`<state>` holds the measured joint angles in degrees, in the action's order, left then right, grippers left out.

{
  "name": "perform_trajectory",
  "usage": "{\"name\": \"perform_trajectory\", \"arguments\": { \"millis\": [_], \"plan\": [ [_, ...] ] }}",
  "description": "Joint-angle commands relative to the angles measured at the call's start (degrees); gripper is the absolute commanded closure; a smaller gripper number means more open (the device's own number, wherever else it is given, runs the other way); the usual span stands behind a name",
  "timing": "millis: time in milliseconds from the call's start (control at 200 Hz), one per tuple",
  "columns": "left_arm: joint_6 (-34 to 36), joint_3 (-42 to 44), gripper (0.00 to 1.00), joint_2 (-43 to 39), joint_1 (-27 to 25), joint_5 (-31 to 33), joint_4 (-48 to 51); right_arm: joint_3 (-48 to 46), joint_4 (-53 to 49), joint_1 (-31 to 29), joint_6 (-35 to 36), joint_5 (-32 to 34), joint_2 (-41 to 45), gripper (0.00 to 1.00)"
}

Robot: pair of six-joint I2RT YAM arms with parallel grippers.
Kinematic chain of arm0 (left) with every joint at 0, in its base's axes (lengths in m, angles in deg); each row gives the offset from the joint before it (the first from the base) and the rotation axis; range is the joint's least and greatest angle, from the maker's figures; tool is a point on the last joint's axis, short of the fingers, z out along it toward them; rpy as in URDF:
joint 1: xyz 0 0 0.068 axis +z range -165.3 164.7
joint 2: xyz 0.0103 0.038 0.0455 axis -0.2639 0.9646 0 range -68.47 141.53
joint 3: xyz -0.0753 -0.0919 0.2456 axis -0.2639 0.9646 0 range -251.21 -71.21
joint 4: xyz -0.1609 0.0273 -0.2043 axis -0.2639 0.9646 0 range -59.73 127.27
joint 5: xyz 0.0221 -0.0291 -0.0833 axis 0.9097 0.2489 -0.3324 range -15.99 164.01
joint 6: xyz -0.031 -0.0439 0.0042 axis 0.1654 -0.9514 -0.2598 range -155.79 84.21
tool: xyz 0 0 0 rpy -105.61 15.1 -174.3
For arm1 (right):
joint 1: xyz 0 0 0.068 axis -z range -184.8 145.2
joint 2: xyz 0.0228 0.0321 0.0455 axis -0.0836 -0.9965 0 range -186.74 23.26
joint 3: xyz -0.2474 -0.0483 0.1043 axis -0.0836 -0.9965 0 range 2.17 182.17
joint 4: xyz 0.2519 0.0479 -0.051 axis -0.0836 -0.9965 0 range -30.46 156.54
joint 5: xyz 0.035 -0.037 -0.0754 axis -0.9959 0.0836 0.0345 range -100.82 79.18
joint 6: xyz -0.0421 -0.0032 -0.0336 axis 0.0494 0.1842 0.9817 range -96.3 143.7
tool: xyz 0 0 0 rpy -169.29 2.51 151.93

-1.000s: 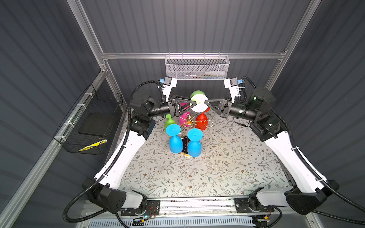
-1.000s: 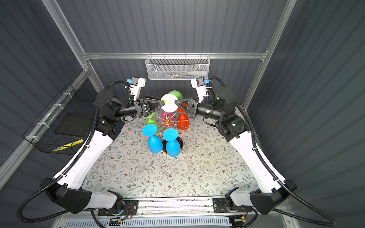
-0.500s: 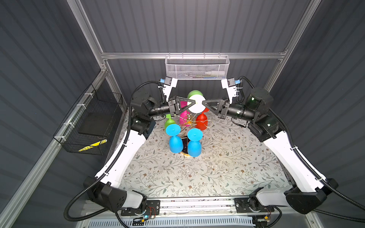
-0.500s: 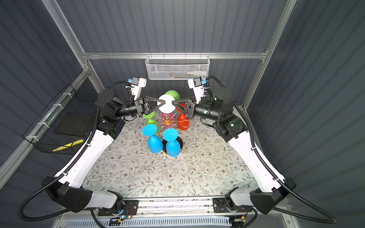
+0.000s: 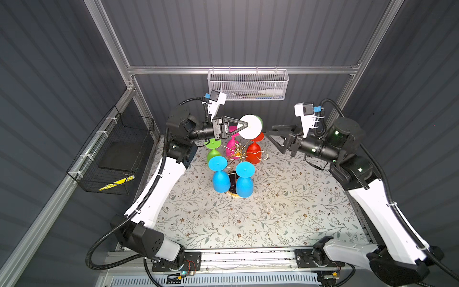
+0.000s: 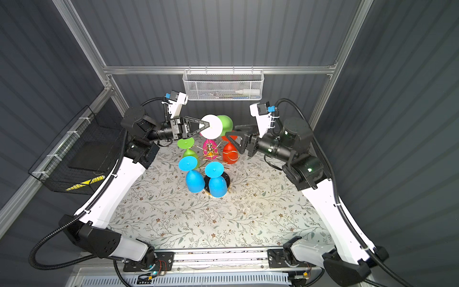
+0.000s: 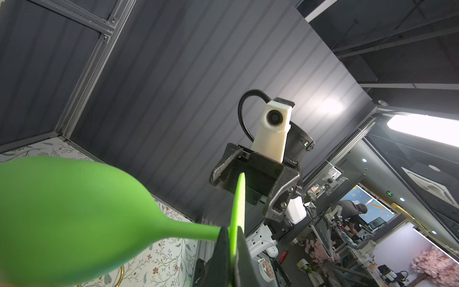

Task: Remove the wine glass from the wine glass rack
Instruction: 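Open the right gripper and draw it back while the left gripper holds the glass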

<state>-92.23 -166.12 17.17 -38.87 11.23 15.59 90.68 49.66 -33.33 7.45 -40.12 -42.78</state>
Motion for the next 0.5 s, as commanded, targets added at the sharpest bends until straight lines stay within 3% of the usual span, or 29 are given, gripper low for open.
{"name": "perform_trajectory", "arguments": {
  "millis": [0,110,360,490],
  "plan": [
    [-8.68,-1.32,1.00,1.01,0.39,-3.18,-8.42,-4.49,-0.40,0.28,10.38,7.77,4.33,0.19],
    [-9.82,-1.71,1.00,0.98,0.39,-3.18,-9.14,-8.01,1.82,0.24,18.65,13.05,5.44,0.01],
    [-11.06,-1.93,1.00,0.90,0.37,-2.77,-8.75,-11.19,8.93,0.23,31.01,10.67,3.11,0.01],
    [-12.21,-2.03,1.00,0.71,0.38,-2.43,-9.14,-13.01,14.10,0.24,35.45,4.58,2.23,0.01]
  ]
}}
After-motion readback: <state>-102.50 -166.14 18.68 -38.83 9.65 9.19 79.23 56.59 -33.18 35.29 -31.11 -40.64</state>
